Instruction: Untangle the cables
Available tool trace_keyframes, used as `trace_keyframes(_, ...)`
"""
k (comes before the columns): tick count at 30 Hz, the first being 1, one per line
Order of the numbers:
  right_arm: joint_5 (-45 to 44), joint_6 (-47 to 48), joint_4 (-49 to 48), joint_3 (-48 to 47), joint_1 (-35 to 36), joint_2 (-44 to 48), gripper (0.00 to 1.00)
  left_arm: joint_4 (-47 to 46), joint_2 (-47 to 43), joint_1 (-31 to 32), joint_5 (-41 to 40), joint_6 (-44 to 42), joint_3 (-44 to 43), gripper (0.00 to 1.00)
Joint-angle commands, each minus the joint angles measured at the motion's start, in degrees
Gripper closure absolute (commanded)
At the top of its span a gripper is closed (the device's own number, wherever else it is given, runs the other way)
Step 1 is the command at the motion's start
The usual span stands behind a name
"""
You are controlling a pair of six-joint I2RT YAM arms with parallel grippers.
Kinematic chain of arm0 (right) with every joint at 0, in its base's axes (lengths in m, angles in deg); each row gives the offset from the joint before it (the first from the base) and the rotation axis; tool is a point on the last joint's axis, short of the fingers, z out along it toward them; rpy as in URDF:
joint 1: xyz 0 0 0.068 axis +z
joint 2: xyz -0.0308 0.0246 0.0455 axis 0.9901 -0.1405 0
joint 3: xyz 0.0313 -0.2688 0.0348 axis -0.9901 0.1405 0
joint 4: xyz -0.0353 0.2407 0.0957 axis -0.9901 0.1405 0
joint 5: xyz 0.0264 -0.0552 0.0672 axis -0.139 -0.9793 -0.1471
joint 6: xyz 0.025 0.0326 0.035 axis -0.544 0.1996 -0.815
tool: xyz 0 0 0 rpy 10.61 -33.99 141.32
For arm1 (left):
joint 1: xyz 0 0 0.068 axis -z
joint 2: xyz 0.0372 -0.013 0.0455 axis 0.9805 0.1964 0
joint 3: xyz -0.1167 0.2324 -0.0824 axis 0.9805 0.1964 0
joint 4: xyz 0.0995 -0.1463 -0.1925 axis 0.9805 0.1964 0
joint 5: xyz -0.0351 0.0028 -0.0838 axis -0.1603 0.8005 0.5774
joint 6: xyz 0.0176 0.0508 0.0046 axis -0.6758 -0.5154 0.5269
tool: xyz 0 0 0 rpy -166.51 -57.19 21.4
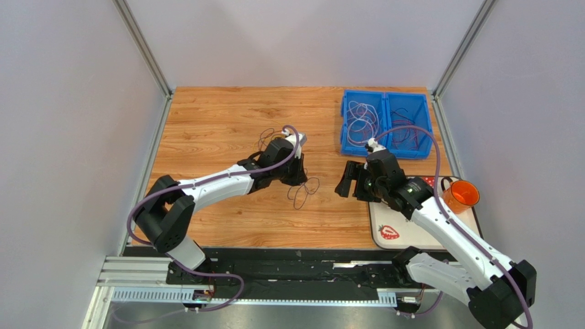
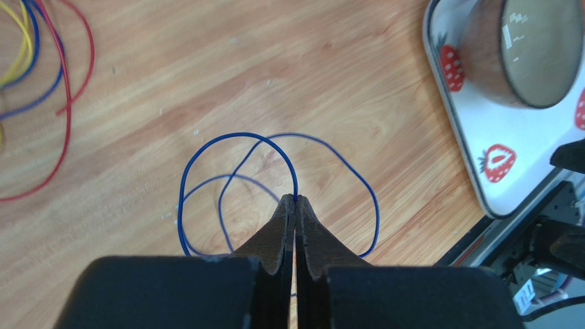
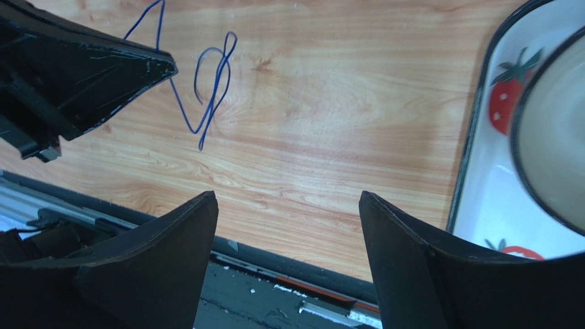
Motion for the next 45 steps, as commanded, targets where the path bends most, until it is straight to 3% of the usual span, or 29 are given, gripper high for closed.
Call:
trace_keyframes(1, 3.57, -3.31, -6.46, 0.92, 1.52, -2.07, 0.21, -4.35, 2.26, -0.08, -0.92, 3.52, 4.98, 1.0)
trace_keyframes(8, 4.63, -7.0, -12.27, 1.8, 2.75, -8.31, 0.21, -11.46, 5.78, -0.08, 0.93, 8.71, 10.44, 1.0)
trace_keyframes(14, 6.12, -9.64, -18.25, 2.51, 5.47, -16.66, 0.25, -12.35, 7.81, -0.08, 0.75, 8.98, 11.15, 1.0)
trace_keyframes(24, 3.92, -10.17, -21.23, 1.1, 8.9, -27.3, 0.5, -13.67, 8.16, -0.08, 0.31, 8.63, 12.2, 1.0)
trace_keyframes(41, 3.14, -9.64, -25.19, -2.86, 9.69, -38.03, 0.64, -14.99, 7.98, -0.08, 0.66, 8.54, 13.08, 1.0)
trace_keyframes(43, 2.61, -9.47, -25.11, -3.21, 9.69, -38.55, 0.69, -15.07, 7.72, -0.08, 0.58, 8.54, 13.35, 1.0)
trace_keyframes(45, 2.6, -9.21, -25.11, -3.47, 9.61, -38.99, 0.83, -15.16, 7.72, -0.08, 0.49, 8.54, 13.43, 1.0)
